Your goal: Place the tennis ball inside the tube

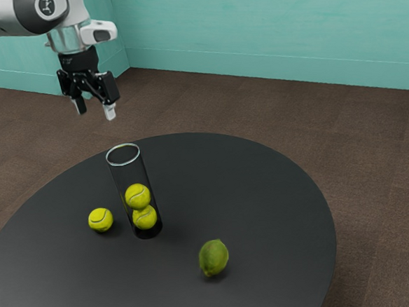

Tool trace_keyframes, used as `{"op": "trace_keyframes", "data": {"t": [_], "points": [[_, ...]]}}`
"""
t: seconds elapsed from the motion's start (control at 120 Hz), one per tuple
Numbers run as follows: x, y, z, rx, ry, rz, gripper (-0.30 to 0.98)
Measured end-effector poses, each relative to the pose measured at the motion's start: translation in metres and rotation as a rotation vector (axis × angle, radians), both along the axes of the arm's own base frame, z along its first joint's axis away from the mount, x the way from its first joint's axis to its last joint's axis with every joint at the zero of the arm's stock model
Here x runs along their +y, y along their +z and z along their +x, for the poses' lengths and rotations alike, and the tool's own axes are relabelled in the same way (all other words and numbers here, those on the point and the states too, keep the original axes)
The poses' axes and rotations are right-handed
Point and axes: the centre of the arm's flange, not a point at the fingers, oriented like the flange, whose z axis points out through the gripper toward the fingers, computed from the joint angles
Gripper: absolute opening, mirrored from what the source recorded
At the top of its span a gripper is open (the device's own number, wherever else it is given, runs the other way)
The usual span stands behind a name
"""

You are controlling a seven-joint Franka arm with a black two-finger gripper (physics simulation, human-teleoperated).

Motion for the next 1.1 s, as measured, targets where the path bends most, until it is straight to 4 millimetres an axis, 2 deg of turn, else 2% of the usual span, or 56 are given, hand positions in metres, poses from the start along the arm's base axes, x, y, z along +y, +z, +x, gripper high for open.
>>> {"op": "trace_keyframes", "data": {"t": [0.233, 0.367, 0.442, 0.567, 0.675, 0.808, 0.9, 1.1], "points": [[0.002, -0.002, 0.002, -0.013, -0.005, 0.004, 0.69], [0.004, -0.015, -0.029, 0.024, -0.010, 0.004, 0.69], [0.009, -0.033, -0.047, 0.044, -0.029, 0.009, 0.69], [0.039, -0.055, -0.062, 0.038, -0.054, 0.019, 0.69], [0.045, -0.084, -0.062, 0.012, -0.147, 0.033, 0.69], [0.065, -0.125, -0.064, -0.042, -0.253, 0.040, 0.69], [0.067, -0.143, -0.058, -0.087, -0.346, 0.054, 0.69], [0.086, -0.179, -0.051, -0.132, -0.484, 0.071, 0.69]]}}
